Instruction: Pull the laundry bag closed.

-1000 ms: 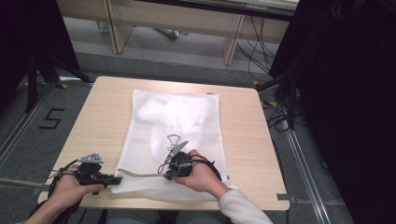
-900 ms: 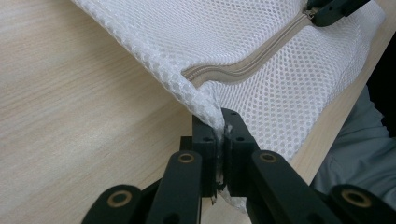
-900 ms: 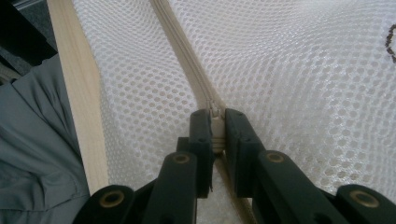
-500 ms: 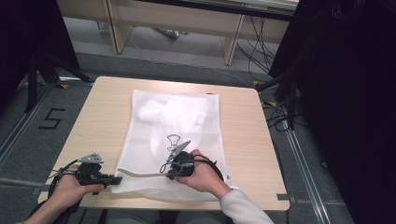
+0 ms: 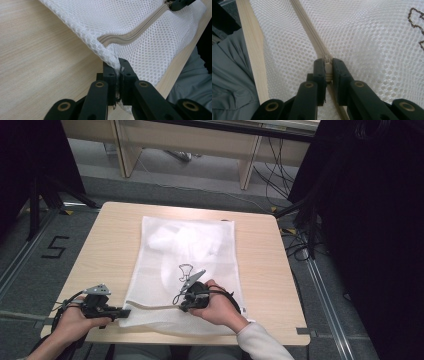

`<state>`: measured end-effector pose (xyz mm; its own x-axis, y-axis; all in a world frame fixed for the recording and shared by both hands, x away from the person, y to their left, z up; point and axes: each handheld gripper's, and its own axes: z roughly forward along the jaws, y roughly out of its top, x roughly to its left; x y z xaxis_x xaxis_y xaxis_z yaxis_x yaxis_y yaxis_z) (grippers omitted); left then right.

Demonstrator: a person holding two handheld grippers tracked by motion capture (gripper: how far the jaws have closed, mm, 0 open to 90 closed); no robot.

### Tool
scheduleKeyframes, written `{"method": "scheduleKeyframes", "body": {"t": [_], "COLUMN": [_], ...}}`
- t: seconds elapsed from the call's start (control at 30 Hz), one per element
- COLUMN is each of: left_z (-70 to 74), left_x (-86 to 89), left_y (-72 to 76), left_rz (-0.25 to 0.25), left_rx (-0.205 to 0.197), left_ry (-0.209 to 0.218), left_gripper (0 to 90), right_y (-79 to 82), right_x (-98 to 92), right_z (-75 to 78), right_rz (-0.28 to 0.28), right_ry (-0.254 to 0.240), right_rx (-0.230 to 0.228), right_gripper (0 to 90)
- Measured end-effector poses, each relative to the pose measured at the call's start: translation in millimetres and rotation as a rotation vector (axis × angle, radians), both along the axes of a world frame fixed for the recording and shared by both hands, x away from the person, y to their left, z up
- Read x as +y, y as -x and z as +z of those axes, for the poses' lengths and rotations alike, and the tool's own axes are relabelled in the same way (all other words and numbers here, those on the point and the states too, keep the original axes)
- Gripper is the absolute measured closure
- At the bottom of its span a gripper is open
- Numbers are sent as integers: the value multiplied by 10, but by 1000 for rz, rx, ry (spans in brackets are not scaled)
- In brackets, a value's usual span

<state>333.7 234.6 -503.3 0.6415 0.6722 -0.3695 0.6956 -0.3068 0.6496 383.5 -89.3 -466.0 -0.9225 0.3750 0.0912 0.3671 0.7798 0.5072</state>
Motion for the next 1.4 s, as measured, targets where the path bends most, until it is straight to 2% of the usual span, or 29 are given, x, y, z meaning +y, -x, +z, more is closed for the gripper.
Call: {"method": "scheduleKeyframes", "body": {"t": [0.27,1.4], "left_z": [2,-1], "left_x": [-2,2], "left_y": [4,1], "left_rz": [3,-2], "left_rx": [-2,0], "left_ry": [-2,-3], "left_gripper": [850,850], "right_y": [5,-12], "right_x": [-25,-157], "right_z": [9,30], "right_rz": [-3,-16], "right_ry": [1,2], "right_rx": [12,12], "right_gripper": [826,826]}}
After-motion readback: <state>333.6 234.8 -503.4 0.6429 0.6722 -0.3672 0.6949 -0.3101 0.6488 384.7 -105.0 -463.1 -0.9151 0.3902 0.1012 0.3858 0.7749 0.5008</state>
